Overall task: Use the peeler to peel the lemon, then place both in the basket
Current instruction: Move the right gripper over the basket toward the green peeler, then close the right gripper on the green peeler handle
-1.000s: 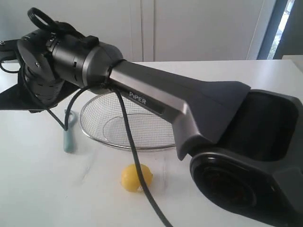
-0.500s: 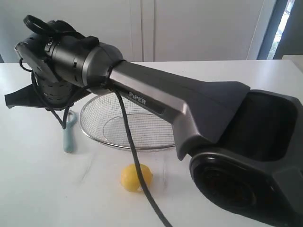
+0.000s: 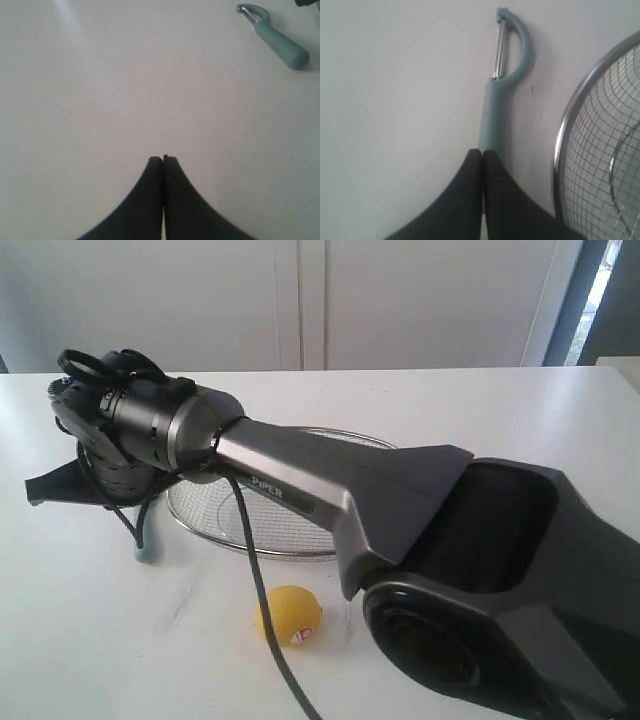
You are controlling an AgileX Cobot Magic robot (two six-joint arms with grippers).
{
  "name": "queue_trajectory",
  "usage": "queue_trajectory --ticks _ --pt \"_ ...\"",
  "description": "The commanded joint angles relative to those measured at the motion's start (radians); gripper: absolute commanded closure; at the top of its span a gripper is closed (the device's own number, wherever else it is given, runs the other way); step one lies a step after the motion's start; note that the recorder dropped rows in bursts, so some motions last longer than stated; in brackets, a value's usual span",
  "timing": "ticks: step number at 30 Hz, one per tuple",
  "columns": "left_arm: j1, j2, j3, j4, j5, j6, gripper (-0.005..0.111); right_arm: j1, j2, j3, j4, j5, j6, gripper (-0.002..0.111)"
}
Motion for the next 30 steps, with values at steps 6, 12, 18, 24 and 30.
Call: queue_trajectory --ticks 6,12,18,24,30 --pt "0.002 -0.004 0.009 0.003 0.007 -0.002 0.107 -0.001 0.034 -0.002 -0.028 -0.051 0.004 0.089" --pt "0.002 -0.004 0.009 0.003 0.007 -0.002 0.107 -0.001 0.053 -0.002 -0.051 -0.052 0.004 0.080" --pt "0.002 -0.004 0.009 0.003 0.007 -0.002 0.107 -0.001 0.057 -0.002 -0.051 -0.062 0.004 0.070" --pt "0.002 -0.004 0.009 0.003 0.007 -0.002 0.107 -0.001 0.083 -0.002 -0.051 -0.076 0.004 0.070" --pt "0.002 -0.004 0.009 0.003 0.007 -0.002 0.107 -0.001 0.102 -0.002 -0.062 -0.083 0.004 0.070"
